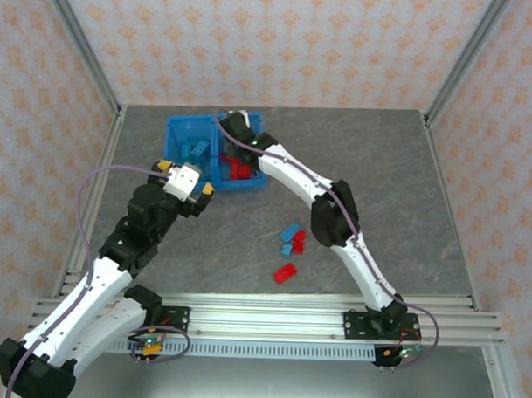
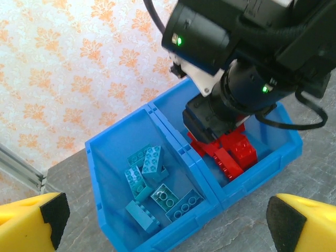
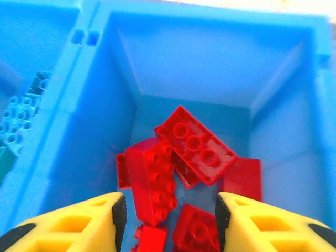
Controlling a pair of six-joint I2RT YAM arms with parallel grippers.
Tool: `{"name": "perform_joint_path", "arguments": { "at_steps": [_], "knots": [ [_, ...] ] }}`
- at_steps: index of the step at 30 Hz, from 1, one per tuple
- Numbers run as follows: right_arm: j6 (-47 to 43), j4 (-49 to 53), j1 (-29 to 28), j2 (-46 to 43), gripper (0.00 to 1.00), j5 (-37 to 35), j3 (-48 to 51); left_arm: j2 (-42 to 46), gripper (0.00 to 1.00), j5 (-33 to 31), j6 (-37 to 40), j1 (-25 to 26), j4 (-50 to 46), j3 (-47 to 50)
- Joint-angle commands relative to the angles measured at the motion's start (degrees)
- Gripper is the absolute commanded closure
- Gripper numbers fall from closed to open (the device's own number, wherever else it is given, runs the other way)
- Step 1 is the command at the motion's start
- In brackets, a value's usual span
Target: Sort the legos into containers by color
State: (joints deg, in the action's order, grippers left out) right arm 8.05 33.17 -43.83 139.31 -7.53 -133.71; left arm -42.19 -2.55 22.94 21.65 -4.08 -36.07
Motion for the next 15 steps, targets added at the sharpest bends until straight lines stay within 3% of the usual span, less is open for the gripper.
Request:
{"name": "perform_joint_path", "arguments": {
  "at_steps": [1,5,8,10,12,15],
  "knots": [
    [-1.8,-1.4,0.2,-13.2,0.50,-1.0,5.8,-1.0,0.00,-5.1,-4.5,-0.2,3.3,-0.6],
    [-2.5,-6.7,0.4,-26.8,0.49,1.4,21.2,-4.4,0.00,-9.1,-14.9,-2.2,-0.6,-4.5],
    [-1.8,-9.4,0.6,-38.7,0.49,3.3,35.7,-8.1,0.00,-9.4,-24.4,-4.6,-9.1,-11.8],
    [0.0,-9.2,0.9,-46.9,0.46,3.3,44.5,-11.0,0.00,-9.3,-26.8,-4.9,-14.4,-16.7],
    [2.0,-8.5,1.1,-55.2,0.42,4.3,53.4,-13.4,0.00,-6.8,-26.9,-5.1,-16.8,-19.5],
    [5.0,-6.2,1.4,-66.4,0.37,6.9,64.8,-15.0,0.00,2.8,-23.3,-5.2,-17.0,-19.9]
  ]
}}
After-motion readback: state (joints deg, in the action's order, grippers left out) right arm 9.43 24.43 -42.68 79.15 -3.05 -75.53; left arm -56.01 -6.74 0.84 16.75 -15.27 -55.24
